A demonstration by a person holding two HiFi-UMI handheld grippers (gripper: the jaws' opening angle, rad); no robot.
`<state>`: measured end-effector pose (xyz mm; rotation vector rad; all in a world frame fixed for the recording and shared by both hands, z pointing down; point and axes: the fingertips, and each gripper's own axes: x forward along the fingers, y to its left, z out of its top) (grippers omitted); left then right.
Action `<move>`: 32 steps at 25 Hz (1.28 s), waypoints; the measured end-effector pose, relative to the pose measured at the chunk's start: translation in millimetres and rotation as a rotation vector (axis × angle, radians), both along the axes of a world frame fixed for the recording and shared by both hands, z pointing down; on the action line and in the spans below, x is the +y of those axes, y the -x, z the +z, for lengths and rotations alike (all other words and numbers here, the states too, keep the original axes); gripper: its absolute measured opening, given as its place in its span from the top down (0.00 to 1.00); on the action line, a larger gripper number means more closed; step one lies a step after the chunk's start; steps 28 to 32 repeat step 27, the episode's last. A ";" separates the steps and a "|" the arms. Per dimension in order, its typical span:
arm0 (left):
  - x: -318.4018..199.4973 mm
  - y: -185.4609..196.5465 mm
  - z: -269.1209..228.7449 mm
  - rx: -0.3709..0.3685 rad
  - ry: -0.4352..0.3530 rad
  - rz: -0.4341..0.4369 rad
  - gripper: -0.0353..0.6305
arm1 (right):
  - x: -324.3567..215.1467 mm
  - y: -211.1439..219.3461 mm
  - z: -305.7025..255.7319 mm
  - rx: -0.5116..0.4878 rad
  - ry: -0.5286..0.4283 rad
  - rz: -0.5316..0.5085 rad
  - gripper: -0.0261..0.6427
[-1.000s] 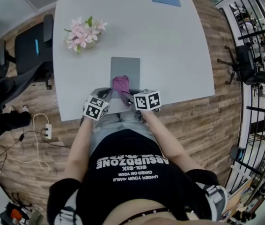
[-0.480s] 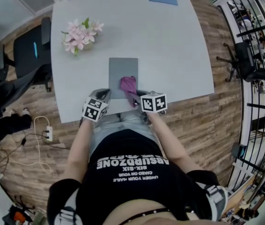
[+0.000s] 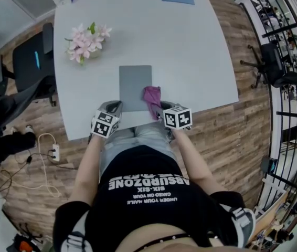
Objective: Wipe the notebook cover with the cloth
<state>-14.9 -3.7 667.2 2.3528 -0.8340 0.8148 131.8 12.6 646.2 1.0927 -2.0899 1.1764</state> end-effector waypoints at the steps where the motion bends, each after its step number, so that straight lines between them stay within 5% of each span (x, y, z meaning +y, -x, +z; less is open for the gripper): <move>1: -0.1 -0.7 -1.2 0.002 -0.005 0.002 0.92 | 0.7 1.4 1.0 0.013 -0.013 -0.014 0.85; 10: -0.1 -0.5 0.0 0.004 0.003 -0.001 0.92 | 2.5 6.9 2.6 0.104 -0.120 -0.054 0.85; 32: -1.0 -0.3 2.7 0.007 0.018 0.012 0.92 | 0.1 9.0 5.7 0.117 -0.118 -0.090 0.85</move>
